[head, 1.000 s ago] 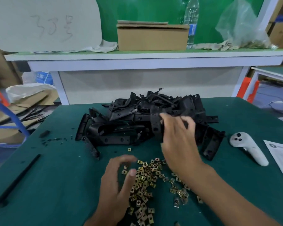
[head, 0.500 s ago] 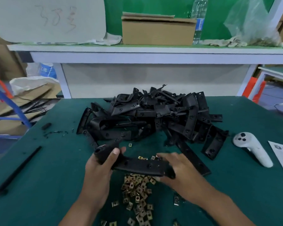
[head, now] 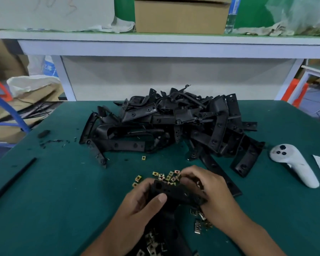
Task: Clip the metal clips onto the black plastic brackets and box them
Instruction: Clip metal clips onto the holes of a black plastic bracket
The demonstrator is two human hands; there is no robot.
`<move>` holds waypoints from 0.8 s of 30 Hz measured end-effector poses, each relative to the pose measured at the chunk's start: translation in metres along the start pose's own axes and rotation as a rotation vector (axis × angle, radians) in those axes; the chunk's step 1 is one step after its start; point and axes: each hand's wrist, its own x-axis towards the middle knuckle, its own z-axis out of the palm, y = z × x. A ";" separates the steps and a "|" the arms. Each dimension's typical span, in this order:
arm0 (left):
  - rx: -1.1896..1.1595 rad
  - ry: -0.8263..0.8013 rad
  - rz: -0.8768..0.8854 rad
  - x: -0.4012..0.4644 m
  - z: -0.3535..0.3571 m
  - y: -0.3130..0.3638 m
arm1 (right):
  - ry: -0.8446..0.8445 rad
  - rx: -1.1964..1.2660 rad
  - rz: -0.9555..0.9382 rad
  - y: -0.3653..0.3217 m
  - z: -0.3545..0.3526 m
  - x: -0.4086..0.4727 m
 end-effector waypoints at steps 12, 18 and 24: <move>0.130 -0.062 0.074 -0.008 0.004 -0.002 | -0.102 0.820 0.266 -0.015 -0.003 0.002; 0.218 -0.086 0.100 -0.008 0.009 -0.002 | -0.144 0.963 0.295 -0.018 -0.007 0.002; 0.219 -0.095 0.108 -0.007 0.011 -0.003 | -0.241 0.810 0.340 -0.026 -0.008 0.000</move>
